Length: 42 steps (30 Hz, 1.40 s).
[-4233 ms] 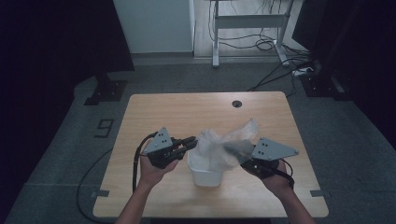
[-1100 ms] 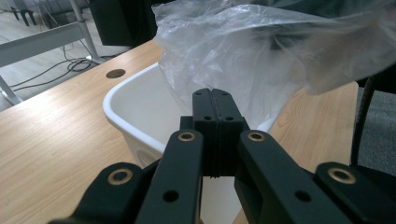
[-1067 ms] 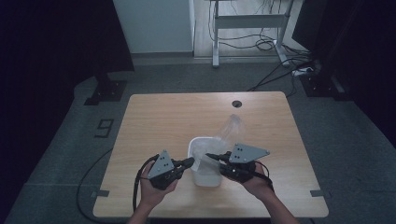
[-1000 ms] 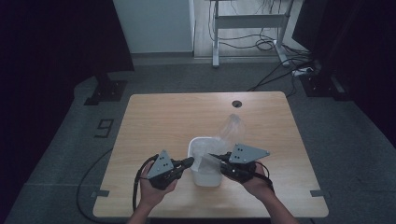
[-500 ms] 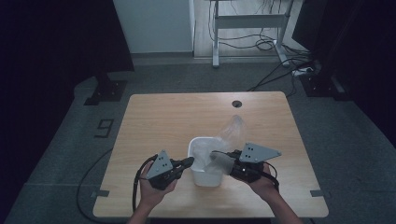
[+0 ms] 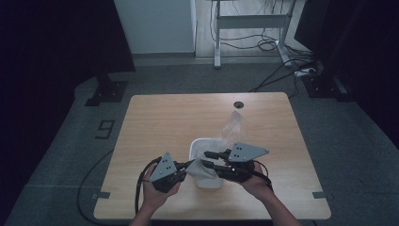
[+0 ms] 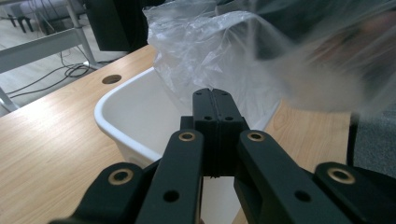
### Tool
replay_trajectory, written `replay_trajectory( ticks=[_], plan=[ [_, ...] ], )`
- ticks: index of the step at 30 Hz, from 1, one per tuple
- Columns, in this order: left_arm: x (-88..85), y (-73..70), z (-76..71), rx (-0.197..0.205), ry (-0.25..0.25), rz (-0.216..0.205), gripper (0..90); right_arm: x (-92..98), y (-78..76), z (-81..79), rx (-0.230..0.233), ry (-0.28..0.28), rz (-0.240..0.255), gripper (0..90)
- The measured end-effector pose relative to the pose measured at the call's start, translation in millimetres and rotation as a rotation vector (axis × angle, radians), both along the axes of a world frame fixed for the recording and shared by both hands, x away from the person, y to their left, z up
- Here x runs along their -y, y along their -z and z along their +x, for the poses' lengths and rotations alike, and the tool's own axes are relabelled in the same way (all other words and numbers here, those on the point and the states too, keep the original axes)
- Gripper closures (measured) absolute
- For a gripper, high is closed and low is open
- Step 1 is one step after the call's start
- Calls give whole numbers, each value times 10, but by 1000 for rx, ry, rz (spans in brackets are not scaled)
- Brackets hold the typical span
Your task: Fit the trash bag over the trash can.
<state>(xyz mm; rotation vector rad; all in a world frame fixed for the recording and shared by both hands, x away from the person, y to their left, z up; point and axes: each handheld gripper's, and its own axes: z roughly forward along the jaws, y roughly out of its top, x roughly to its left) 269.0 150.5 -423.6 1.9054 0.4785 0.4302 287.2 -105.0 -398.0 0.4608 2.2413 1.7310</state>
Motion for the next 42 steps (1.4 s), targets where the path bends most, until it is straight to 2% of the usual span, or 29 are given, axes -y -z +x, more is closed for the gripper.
replay_trajectory(
  ticks=[4,7,17,21,27,32,37,42],
  plan=[
    [-3,5,4,-1,2,2,897,-61,4,-2,17,-15,-22,838],
    [-9,6,-2,0,0,-3,897,-67,9,-5,25,0,-35,888],
    [-73,23,-9,4,-25,-8,899,73,-28,-131,77,70,-26,892],
    [-102,28,-15,2,-34,-15,899,176,-15,-152,82,103,-31,892],
    [-187,36,-41,-2,-50,-29,900,369,76,-184,81,157,-24,892],
    [-285,60,-48,-28,-65,-44,900,563,175,-221,72,202,24,892],
    [-350,70,-76,-54,-66,-69,900,701,274,-278,66,233,35,892],
    [-359,144,-108,-72,-74,-51,900,747,346,-314,64,244,27,892]
  ],
)
